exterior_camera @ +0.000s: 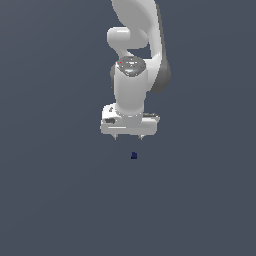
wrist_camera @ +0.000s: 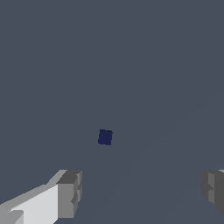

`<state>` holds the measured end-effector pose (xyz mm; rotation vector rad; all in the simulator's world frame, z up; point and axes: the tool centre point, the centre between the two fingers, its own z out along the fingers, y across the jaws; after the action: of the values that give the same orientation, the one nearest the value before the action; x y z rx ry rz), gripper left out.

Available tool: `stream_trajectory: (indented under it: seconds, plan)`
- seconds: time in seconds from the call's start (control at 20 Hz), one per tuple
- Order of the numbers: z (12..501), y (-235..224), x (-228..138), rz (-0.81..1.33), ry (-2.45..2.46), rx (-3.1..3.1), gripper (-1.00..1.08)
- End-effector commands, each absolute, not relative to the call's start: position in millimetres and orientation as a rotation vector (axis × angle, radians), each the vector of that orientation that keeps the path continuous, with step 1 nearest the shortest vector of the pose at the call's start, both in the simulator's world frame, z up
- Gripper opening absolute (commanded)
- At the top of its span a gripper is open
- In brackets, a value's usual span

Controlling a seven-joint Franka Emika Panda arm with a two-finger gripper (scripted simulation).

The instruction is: Pick up the object and move it to a goal position.

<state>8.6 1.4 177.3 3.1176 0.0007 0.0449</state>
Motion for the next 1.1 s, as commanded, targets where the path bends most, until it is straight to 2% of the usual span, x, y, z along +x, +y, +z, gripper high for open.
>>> stream_trajectory:
  seconds: [0.0,0.5,1.05]
  plan:
    - [177,1,9,0.045,0.001,3.118,1.0]
    - [176,20,10,0.06,-0.012,3.155,1.0]
    - [172,20,10,0.057,0.062,3.151,1.0]
